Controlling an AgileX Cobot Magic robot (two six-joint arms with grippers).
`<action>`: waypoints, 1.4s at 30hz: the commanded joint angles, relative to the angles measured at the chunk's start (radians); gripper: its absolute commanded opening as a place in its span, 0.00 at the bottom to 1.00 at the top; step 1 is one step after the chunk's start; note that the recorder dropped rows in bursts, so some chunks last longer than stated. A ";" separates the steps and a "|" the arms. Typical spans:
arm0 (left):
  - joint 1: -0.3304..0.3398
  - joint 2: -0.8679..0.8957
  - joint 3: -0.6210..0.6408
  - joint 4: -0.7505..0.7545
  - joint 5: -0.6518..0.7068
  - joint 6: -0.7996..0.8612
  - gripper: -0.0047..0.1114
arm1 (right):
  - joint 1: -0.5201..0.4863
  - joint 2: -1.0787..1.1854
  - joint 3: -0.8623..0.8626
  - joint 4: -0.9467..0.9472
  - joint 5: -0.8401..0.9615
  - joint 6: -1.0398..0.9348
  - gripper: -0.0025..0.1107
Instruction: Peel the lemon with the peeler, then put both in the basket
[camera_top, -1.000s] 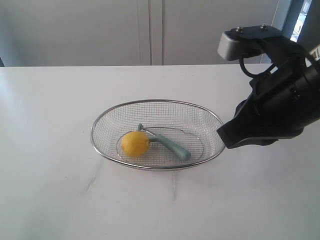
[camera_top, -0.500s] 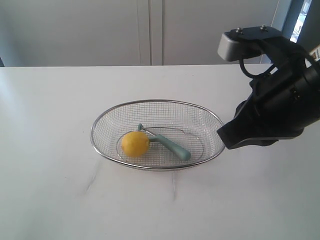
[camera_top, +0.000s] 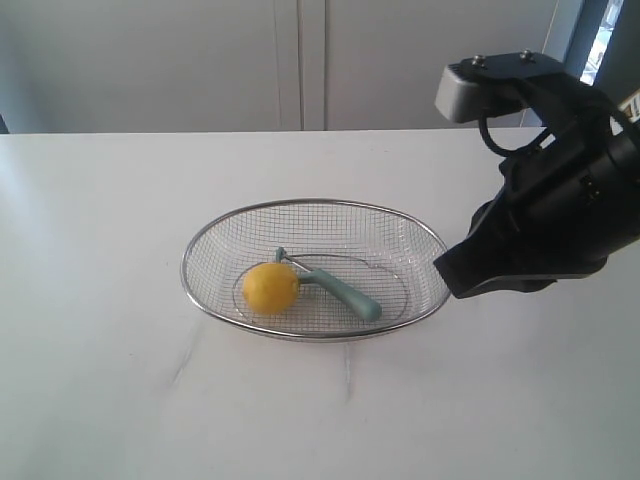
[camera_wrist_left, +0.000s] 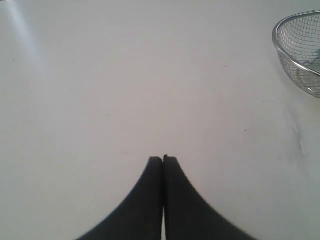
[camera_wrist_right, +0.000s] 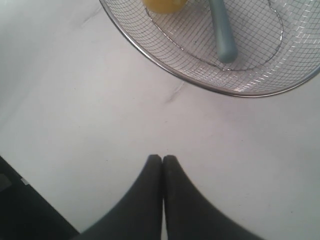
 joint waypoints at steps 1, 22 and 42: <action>0.001 -0.005 0.004 0.088 0.003 -0.105 0.04 | 0.001 -0.009 0.006 0.004 -0.004 0.000 0.02; 0.048 -0.005 0.004 0.108 -0.017 0.009 0.04 | 0.001 -0.009 0.006 0.004 -0.004 0.000 0.02; 0.048 -0.005 0.004 0.108 -0.025 0.009 0.04 | 0.001 -0.009 0.006 0.004 -0.004 0.000 0.02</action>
